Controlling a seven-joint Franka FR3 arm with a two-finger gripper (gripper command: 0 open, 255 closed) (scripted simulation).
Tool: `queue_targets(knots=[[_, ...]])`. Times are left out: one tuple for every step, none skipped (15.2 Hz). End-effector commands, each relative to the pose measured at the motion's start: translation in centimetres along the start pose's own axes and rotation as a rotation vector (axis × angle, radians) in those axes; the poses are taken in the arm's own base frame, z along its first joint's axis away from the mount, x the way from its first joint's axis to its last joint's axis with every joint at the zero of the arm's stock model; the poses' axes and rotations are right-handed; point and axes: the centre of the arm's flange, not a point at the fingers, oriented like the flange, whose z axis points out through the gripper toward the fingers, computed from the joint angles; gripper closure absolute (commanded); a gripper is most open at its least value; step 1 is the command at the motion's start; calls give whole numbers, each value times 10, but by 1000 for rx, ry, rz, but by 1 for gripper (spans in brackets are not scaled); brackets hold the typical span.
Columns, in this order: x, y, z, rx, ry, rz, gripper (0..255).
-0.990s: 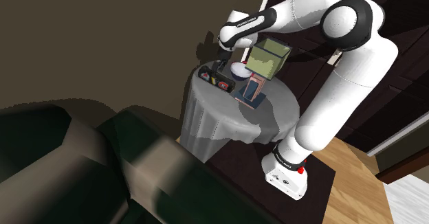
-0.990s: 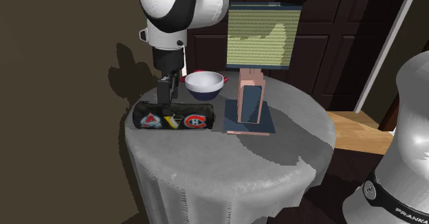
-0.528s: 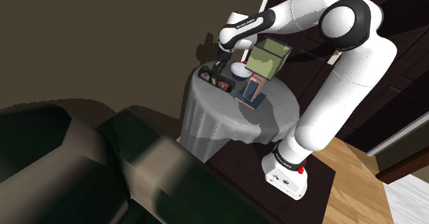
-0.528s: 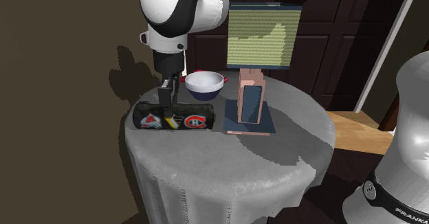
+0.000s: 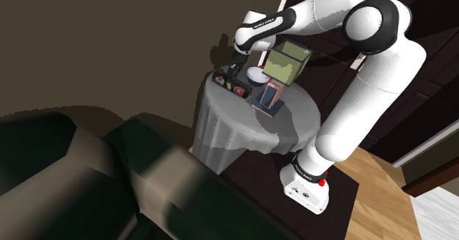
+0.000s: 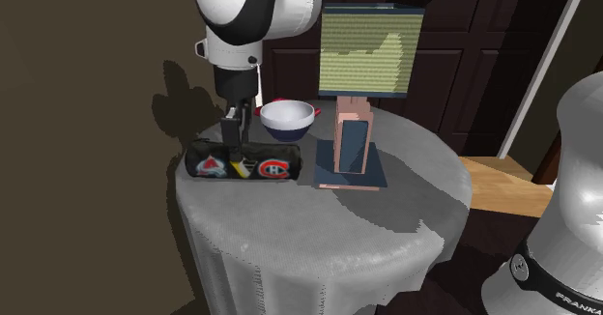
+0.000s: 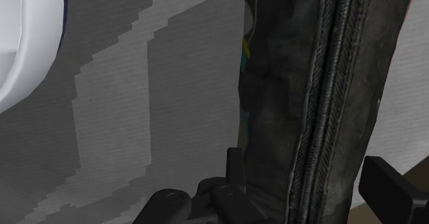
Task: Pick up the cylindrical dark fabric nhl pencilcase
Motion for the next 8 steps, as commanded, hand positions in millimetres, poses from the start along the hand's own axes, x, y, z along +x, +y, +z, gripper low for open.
queue_targets(knots=[[0,0,-11,0,1,0,255],[1,0,-16,0,1,0,255],[1,0,-21,0,1,0,255],[1,0,-26,0,1,0,255],[2,-1,-32,0,1,0,255],[2,-1,-37,0,1,0,255],[3,-1,-42,0,1,0,255],[3,-1,-47,0,1,0,255]])
